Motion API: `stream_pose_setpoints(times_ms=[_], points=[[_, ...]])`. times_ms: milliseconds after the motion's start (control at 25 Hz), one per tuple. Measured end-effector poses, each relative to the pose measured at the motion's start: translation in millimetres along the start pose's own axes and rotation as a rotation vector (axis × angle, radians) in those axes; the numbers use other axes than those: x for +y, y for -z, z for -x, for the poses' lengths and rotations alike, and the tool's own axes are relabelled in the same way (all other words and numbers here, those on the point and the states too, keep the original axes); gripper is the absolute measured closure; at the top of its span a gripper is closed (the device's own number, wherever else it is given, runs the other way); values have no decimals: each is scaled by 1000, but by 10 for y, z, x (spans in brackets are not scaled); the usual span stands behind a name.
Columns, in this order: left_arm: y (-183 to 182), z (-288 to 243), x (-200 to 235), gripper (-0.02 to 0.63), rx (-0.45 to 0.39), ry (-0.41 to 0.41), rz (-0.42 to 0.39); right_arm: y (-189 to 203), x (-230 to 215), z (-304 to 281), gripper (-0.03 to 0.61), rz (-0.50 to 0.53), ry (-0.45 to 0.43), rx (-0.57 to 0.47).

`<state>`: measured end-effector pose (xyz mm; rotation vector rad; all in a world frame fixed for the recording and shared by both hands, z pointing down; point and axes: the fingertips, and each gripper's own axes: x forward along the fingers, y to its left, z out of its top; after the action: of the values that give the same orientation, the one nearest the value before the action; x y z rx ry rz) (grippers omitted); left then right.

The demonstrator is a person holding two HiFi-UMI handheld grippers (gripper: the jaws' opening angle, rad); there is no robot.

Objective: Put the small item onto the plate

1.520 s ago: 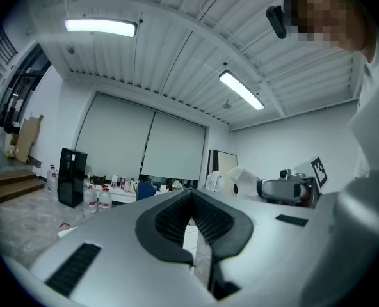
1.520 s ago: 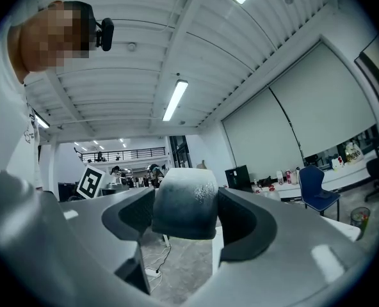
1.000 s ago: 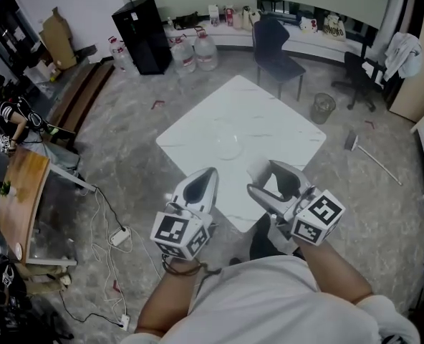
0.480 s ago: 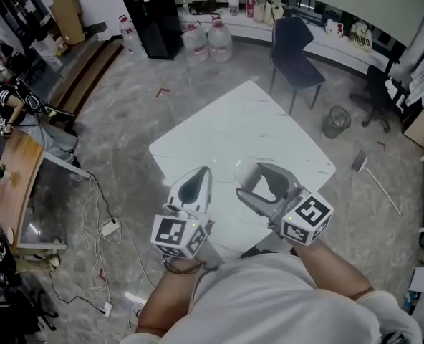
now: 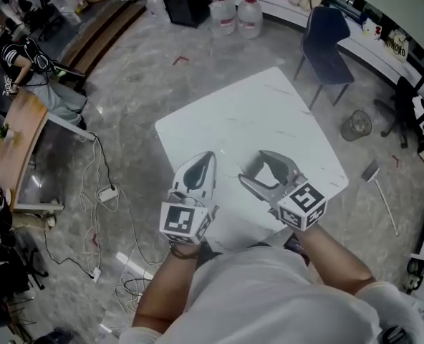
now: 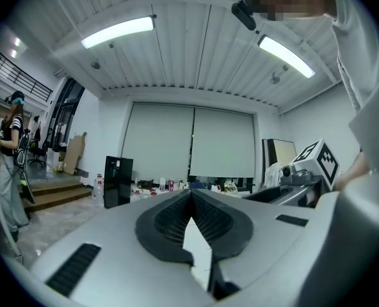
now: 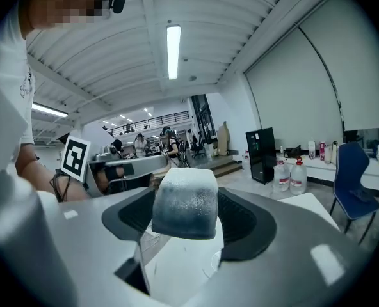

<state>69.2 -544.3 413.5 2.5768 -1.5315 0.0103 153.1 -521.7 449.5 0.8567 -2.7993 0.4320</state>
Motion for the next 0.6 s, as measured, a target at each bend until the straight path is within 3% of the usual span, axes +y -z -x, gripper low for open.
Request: stream_pose_setpoints(times_ms=[600], points=[[737,-378,569,607,78,39,59,1188,-574,-1034,281,39,53,263]])
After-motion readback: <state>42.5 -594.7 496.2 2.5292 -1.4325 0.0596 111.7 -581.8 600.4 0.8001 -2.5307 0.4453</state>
